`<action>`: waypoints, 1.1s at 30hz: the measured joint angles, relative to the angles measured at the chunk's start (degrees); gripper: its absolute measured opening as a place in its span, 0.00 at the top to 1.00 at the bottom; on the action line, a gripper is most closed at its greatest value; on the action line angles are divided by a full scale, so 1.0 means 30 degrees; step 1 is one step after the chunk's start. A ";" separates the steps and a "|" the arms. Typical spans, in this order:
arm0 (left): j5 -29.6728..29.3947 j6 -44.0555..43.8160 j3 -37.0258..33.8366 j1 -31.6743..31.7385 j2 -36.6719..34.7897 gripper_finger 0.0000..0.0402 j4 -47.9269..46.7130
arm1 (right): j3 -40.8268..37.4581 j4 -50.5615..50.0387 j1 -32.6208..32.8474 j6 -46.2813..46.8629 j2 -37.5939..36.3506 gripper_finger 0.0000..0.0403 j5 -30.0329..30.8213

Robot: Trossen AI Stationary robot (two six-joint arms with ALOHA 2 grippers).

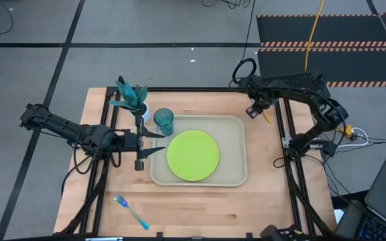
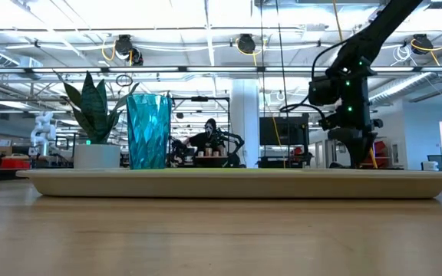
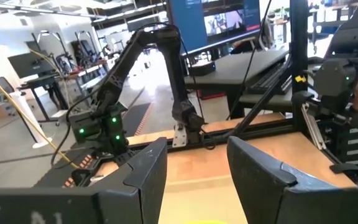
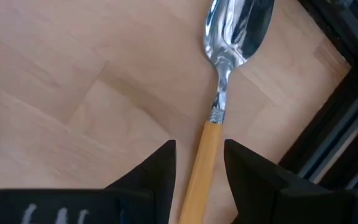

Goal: Pick and place plate/cup/fork/spoon on tray
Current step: Put the orange spoon to the right side of the green plate on the food tray

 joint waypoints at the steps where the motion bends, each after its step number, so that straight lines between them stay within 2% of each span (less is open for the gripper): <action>1: 0.0007 -0.0014 0.0000 0.0000 -0.0021 0.57 -0.0114 | 0.0000 0.0047 -0.0091 -0.0106 0.0015 0.68 0.0003; 16: 0.0000 -0.0357 0.0000 0.0000 -0.0044 0.57 -0.0109 | 0.0000 0.0036 -0.0889 -0.0059 0.0017 0.68 -0.0087; 20: 0.0000 -0.0364 0.0000 0.0000 -0.0044 0.57 -0.0109 | 0.0000 0.0088 -0.0955 -0.0104 0.0638 0.68 -0.0648; 25: 0.0000 -0.0476 0.0000 0.0000 -0.0044 0.57 -0.0109 | 0.0007 0.0342 -0.0996 -0.0111 0.1950 0.68 -0.0408; 33: 0.0000 -0.0525 0.0000 -0.0007 -0.0044 0.57 -0.0345 | 0.0146 0.0835 -0.0981 0.0102 0.1887 0.68 0.0016</action>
